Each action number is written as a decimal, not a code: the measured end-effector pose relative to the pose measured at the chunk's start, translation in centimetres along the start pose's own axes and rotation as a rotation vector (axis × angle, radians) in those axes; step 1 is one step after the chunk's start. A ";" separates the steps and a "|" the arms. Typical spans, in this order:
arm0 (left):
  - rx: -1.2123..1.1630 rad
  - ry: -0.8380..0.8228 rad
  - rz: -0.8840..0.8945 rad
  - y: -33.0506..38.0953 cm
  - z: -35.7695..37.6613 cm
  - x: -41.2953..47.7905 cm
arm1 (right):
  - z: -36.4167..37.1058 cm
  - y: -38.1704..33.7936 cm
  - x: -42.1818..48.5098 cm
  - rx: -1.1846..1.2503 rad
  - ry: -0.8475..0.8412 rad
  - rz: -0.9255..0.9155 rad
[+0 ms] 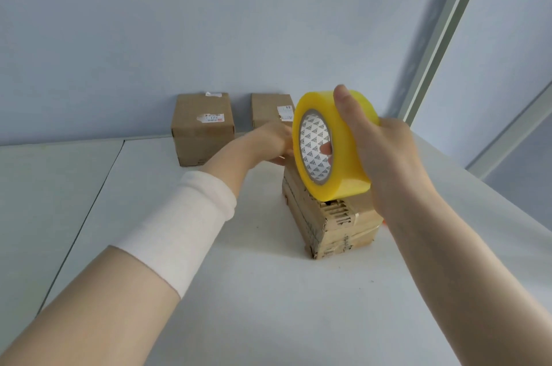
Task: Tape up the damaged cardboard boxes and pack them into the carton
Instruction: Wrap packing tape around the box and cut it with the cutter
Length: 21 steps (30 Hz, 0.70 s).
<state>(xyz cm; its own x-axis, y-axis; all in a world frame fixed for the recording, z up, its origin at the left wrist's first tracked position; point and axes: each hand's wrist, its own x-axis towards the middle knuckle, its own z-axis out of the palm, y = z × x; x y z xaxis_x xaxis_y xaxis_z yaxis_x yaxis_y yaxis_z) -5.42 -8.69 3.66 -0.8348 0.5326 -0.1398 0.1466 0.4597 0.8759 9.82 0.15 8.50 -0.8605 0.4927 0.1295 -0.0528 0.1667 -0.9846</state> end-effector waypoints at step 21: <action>-0.024 0.134 -0.059 -1.1 2.4 -0.8 | -2.5 5.9 -1.7 0.196 -0.322 -0.267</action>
<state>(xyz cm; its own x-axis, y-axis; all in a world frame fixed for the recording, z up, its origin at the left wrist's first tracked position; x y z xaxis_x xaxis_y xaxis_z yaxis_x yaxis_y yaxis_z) -3.63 -7.94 1.76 -0.9050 0.4050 -0.1303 0.0833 0.4692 0.8792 12.25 2.46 2.79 -0.9158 0.1587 0.3689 -0.3620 0.0712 -0.9295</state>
